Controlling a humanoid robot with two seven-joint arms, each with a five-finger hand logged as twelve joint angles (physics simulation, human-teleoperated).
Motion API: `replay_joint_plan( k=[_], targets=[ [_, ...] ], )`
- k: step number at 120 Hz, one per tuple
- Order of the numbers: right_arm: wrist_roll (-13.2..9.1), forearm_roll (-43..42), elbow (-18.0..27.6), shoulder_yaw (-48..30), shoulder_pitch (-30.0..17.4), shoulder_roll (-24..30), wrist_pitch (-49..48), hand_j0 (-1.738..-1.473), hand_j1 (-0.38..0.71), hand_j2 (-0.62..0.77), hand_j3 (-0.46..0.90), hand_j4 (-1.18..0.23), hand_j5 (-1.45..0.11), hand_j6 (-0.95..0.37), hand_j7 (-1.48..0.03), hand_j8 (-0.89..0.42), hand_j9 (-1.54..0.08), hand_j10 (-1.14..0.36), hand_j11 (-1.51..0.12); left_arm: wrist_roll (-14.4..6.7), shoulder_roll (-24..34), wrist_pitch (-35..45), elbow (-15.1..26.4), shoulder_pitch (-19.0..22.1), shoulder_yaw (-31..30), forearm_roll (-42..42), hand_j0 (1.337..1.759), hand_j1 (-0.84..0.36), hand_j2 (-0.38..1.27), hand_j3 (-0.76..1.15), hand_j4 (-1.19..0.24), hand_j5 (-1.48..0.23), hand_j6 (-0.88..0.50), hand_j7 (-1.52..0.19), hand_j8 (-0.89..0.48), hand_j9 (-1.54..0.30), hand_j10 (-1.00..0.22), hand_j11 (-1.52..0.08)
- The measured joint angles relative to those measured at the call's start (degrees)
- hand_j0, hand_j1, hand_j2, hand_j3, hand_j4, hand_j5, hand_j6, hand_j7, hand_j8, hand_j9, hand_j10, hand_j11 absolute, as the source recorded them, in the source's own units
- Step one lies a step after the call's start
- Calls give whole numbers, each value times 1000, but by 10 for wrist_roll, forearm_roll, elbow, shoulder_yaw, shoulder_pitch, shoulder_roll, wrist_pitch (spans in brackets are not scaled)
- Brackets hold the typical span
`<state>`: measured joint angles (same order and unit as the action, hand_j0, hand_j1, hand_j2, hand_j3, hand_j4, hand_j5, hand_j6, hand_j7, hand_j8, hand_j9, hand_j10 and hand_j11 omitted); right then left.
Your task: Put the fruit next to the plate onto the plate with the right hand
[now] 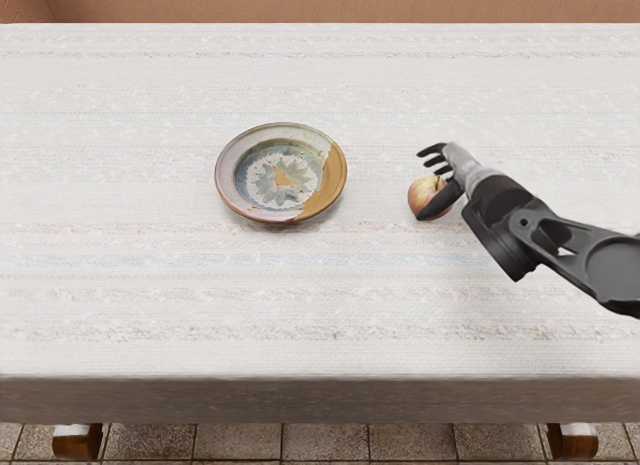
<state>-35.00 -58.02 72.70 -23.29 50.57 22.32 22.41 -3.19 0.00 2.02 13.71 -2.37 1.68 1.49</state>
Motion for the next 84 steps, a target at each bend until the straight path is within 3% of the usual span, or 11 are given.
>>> replay_joint_plan(
  k=[31, 39, 70, 84],
  targets=[
    [0, 2, 0, 3, -4, -1, 0, -1657, 113, -95, 0, -389, -514, -393, -509, -390, -514, -389, -514, 0, 0, 0, 0, 0, 0, 0, 1658, 349, 0, 0, 0, 0, 0, 0, 0, 0, 0, 0],
    [0, 2, 0, 4, -4, -2, 0, -1656, 137, -85, 0, -423, -557, -427, -552, -360, -561, -421, -561, 0, 0, 0, 0, 0, 0, 0, 1658, 349, 0, 0, 0, 0, 0, 0, 0, 0, 0, 0],
    [0, 1, 1, 5, -4, -6, -3, -1652, 185, 79, -1, -581, -723, -404, -736, -297, -737, -374, -755, 0, 0, 0, 0, 0, 0, 0, 1658, 349, 0, 0, 0, 0, 0, 0, 0, 0, 0, 0],
    [-1, 1, 1, 5, -4, -10, -4, -1650, 174, 91, -1, -645, -773, -395, -804, -299, -796, -376, -825, 0, 0, 0, 0, 0, 0, 0, 1658, 349, 0, 0, 0, 0, 0, 0, 0, 0, 0, 0]
  ],
)
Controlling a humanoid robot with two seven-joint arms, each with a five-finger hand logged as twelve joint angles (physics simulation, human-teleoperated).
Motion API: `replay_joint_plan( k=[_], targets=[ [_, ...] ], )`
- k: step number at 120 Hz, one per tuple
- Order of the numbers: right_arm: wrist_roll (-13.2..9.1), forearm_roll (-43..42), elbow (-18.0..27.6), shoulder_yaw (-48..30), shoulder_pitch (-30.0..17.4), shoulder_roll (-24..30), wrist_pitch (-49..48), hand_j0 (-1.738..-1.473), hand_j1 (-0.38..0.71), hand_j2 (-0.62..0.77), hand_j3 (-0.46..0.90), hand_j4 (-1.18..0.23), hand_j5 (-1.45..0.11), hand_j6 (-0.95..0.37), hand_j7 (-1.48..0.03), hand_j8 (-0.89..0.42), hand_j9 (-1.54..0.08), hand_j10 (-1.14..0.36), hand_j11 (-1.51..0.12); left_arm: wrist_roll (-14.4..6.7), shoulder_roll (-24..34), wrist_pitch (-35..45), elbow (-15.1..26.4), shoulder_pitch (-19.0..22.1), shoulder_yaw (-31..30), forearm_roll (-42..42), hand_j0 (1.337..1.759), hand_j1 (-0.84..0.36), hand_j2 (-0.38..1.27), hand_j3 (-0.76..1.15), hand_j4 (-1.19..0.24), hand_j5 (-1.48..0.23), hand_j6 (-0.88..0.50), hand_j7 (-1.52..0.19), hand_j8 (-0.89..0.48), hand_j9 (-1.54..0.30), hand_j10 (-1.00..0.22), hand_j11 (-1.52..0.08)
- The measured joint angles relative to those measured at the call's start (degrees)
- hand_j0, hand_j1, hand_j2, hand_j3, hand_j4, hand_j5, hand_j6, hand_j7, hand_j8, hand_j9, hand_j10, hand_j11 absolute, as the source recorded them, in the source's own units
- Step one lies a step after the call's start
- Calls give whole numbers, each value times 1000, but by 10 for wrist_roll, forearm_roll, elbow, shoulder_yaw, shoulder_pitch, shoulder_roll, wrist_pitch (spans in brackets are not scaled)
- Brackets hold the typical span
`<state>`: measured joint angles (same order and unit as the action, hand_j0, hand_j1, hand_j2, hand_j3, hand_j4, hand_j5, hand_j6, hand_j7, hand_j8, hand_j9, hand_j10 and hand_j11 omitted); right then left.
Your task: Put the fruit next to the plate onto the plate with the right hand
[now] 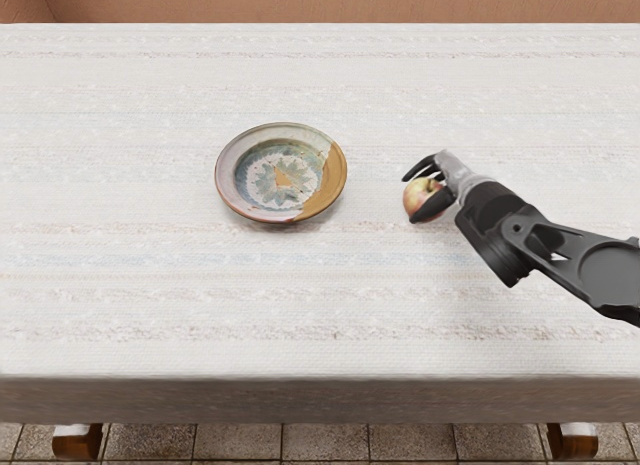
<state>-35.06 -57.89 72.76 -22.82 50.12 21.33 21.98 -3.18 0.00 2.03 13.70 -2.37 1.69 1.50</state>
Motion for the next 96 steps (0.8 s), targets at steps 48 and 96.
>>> replay_joint_plan(
  k=[48, 96],
  targets=[
    [0, 16, 15, -18, 3, -9, -2, -1650, 182, 178, 0, -725, -925, -367, -933, -270, -944, -368, -961, 0, 0, 0, 0, 0, 0, 0, 1658, 349, 0, 0, 0, 0, 0, 0, 0, 0, 0, 0],
    [1, 25, -52, -33, 100, -144, -7, -1650, 187, 180, 1, -701, -962, -358, -933, -252, -966, -362, -970, 0, 0, 0, 0, 0, 0, 0, 1658, 349, 0, 0, 0, 0, 0, 0, 0, 0, 0, 0]
  ],
)
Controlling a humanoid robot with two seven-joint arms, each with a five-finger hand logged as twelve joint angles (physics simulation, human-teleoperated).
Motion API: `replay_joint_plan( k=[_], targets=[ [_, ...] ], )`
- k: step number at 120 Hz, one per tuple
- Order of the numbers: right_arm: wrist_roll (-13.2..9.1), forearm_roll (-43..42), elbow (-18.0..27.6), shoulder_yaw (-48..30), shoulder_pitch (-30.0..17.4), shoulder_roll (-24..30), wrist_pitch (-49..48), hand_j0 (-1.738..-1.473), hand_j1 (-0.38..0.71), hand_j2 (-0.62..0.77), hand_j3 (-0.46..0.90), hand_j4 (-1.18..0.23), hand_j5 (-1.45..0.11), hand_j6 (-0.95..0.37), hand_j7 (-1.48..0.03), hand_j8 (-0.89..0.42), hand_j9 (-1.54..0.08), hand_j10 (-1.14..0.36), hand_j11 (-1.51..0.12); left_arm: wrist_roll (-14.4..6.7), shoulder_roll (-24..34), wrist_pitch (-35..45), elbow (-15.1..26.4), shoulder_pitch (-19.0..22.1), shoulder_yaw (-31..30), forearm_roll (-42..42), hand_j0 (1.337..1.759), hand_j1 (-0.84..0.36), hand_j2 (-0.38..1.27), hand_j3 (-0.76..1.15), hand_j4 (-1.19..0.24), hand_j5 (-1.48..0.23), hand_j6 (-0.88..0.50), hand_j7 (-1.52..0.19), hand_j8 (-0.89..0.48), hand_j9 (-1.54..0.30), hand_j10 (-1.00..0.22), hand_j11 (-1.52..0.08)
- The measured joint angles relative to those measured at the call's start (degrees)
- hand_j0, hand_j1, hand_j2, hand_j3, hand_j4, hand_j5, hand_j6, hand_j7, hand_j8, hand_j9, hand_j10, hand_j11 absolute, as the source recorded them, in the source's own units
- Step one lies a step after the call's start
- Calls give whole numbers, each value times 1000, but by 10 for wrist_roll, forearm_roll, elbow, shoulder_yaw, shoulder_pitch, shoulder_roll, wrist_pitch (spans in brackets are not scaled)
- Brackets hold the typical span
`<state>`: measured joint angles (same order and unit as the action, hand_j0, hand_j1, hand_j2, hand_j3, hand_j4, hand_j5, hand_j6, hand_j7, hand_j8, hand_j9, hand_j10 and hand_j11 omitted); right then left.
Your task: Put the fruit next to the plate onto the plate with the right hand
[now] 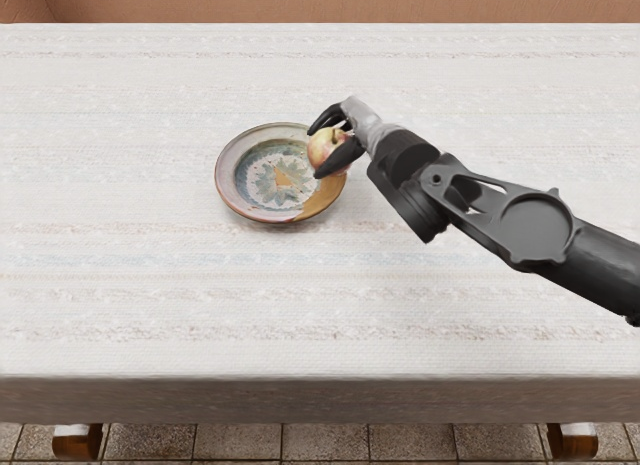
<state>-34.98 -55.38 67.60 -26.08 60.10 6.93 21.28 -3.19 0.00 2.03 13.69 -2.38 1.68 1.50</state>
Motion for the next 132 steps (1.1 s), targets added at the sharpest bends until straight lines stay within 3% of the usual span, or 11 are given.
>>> replay_joint_plan(
  k=[19, 36, 46, 56, 73, 93, 110, 132],
  targets=[
    [0, 2, -71, 12, 9, -54, -7, -1651, 183, 175, 0, -683, -954, -364, -916, -254, -956, -364, -957, 0, 0, 0, 0, 0, 0, 0, 1658, 349, 0, 0, 0, 0, 0, 0, 0, 0, 0, 0],
    [0, -1, -82, 12, 12, -65, -7, -1655, -63, 85, 0, -360, -502, -202, -483, -144, -503, -200, -503, 0, 0, 0, 0, 0, 0, 0, 1658, 349, 0, 0, 0, 0, 0, 0, 0, 0, 0, 0],
    [0, -1, -62, 5, 14, -62, -9, -1656, -152, 56, 0, -245, -341, -140, -328, -102, -342, -139, -342, 0, 0, 0, 0, 0, 0, 0, 1658, 349, 0, 0, 0, 0, 0, 0, 0, 0, 0, 0],
    [0, 16, 3, -41, 1, -27, -78, -1657, -212, 36, 0, -169, -234, -99, -226, -74, -235, -98, -235, 0, 0, 0, 0, 0, 0, 0, 1658, 349, 0, 0, 0, 0, 0, 0, 0, 0, 0, 0],
    [0, 95, 109, -166, -87, 25, -270, -1657, -270, 17, 0, -93, -128, -58, -124, -45, -128, -57, -128, 0, 0, 0, 0, 0, 0, 0, 1658, 349, 0, 0, 0, 0, 0, 0, 0, 0, 0, 0],
    [0, 250, 146, -300, -203, 59, -485, -1658, -303, 6, 0, -50, -68, -35, -66, -29, -68, -35, -69, 0, 0, 0, 0, -1, 0, 0, 1658, 349, 0, 0, 0, 0, 0, 0, 0, 0, 0, 0],
    [0, 365, 152, -401, -303, 88, -543, -1658, -317, 1, 0, -33, -45, -25, -44, -23, -45, -25, -45, 0, 0, 0, 0, 0, 0, 0, 1658, 349, 0, 0, 0, 0, 0, 0, 0, 0, 0, 0],
    [0, 440, 150, -535, -420, 113, -559, -1658, -325, -1, 0, -22, -30, -19, -30, -18, -30, -19, -30, 0, 0, 0, 0, -1, 0, 0, 1658, 349, 0, 0, 0, 0, 0, 0, 0, 0, 0, 0]
  ],
)
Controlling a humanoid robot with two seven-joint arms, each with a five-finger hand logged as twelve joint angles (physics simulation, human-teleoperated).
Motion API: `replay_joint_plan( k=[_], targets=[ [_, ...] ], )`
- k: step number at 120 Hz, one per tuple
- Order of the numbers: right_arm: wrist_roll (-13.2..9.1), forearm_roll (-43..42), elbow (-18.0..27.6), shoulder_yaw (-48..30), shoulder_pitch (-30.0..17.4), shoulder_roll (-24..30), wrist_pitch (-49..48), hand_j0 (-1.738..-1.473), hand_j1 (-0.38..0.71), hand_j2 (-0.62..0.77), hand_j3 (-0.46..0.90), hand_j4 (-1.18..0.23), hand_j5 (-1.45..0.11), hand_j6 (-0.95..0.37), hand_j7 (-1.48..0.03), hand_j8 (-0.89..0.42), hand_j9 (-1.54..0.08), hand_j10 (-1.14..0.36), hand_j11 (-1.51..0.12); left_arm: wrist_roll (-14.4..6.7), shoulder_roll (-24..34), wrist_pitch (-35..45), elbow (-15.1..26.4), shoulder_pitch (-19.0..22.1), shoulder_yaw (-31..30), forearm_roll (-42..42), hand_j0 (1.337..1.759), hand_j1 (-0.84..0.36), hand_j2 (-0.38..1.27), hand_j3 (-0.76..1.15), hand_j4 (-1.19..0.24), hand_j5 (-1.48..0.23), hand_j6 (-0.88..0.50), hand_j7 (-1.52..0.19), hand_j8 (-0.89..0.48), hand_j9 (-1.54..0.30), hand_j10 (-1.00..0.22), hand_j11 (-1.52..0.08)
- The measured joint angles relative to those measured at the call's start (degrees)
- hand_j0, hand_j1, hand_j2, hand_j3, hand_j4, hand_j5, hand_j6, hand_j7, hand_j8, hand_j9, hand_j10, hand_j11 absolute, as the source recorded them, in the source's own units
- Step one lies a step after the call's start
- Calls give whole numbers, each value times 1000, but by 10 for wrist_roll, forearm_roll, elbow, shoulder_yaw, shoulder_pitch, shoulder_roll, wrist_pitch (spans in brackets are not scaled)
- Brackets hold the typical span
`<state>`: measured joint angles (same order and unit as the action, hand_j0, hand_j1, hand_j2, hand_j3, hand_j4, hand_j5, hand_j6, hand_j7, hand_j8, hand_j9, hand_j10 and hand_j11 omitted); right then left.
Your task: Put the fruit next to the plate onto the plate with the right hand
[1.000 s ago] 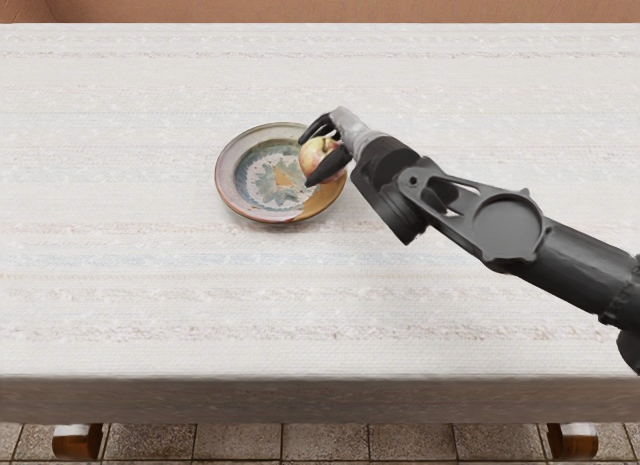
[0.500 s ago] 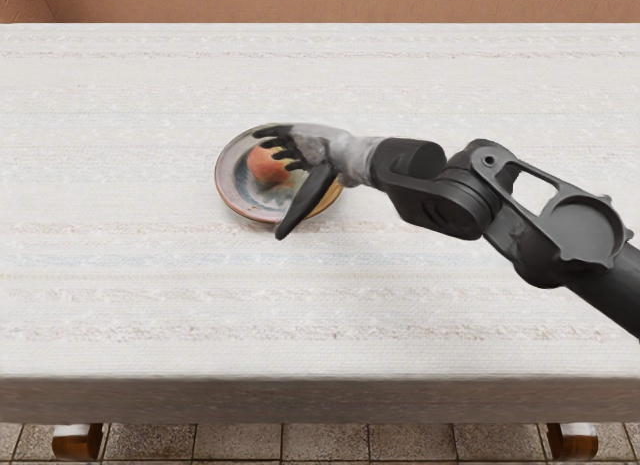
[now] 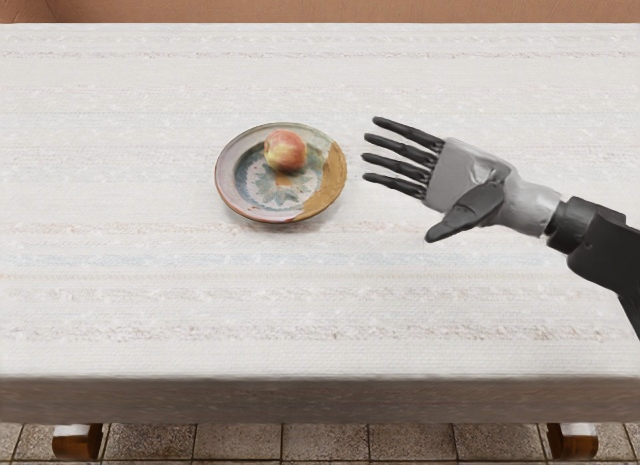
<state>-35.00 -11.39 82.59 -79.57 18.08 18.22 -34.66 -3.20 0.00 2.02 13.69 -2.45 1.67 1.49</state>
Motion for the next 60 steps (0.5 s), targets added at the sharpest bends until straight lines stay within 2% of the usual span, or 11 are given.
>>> replay_joint_plan(
  k=[29, 60],
  targets=[
    [0, 22, -9, -111, -73, 40, -3, -1658, -329, -2, 0, -17, -23, -15, -23, -15, -23, -16, -23, 0, 0, 0, 0, -3, 1, -1, 1658, 349, 0, 0, 0, 0, 0, 0, 0, 0, 0, 0],
    [0, 57, -22, -144, -101, 72, -3, -1658, -331, -2, 0, -15, -20, -14, -20, -14, -20, -15, -20, 0, 0, 0, 0, -3, 1, -1, 1658, 349, 0, 0, 0, 0, 0, 0, 0, 0, 0, 0]
  ],
)
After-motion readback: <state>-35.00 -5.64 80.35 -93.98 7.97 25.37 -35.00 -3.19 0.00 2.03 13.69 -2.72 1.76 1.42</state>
